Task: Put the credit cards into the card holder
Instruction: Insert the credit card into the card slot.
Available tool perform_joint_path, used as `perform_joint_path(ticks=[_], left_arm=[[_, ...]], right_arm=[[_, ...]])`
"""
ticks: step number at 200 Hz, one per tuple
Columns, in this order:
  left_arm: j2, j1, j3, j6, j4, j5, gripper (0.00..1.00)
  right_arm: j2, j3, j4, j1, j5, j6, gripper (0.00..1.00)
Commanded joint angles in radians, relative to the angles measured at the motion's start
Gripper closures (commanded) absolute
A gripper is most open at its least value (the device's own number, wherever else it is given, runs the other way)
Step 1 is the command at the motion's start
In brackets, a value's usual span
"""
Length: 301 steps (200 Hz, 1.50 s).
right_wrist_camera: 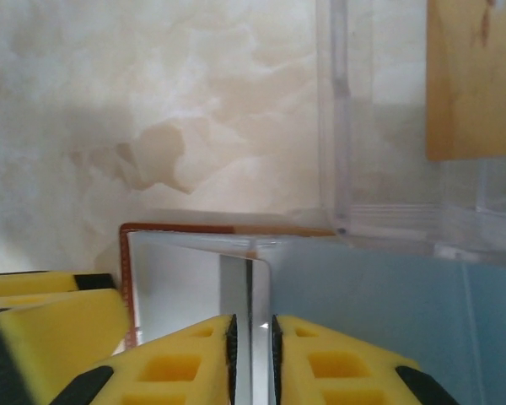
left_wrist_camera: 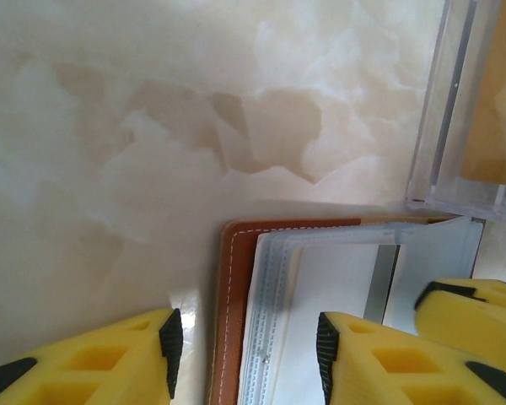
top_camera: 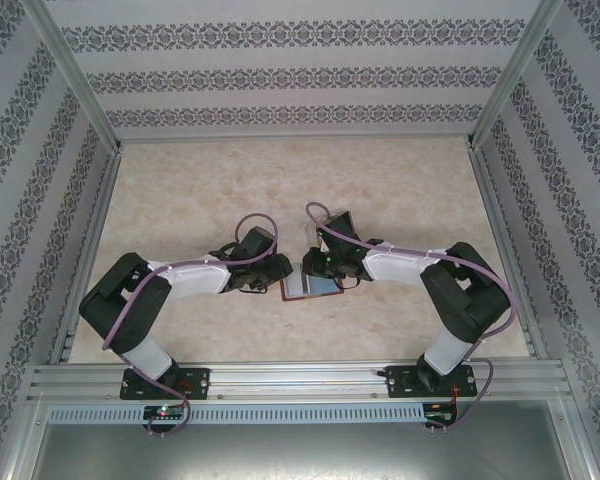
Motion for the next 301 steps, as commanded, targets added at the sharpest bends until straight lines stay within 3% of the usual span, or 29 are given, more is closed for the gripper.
perform_joint_path(ticks=[1,50,127,154,176,213,244,301], left_arm=[[0.028,0.007,0.034,0.021,0.029,0.024,0.51],[0.079,0.007,0.066,0.048,0.028,0.070,0.54],[0.103,0.007,0.114,0.086,-0.007,0.071,0.57],[0.088,0.007,0.111,0.081,-0.041,0.032,0.56],[0.069,0.007,0.121,0.092,-0.086,-0.010,0.56],[0.057,0.007,0.145,0.109,-0.110,-0.012,0.56],[0.071,0.007,0.151,0.116,-0.128,-0.006,0.55],[0.144,0.007,0.142,0.099,-0.130,0.025,0.57]], right_arm=[[0.039,0.038,-0.009,-0.006,-0.026,-0.023,0.81],[0.056,0.064,0.023,-0.003,-0.113,-0.033,0.86],[0.045,0.075,0.014,-0.026,-0.177,-0.056,0.84],[-0.025,0.074,-0.054,-0.052,-0.130,-0.091,0.77],[-0.112,0.088,-0.172,-0.073,-0.015,-0.159,0.75],[-0.121,0.091,-0.216,-0.096,-0.073,-0.200,0.86],[-0.069,0.067,-0.197,-0.073,-0.084,-0.160,0.87],[-0.036,-0.018,-0.224,-0.082,0.032,-0.097,0.86]])
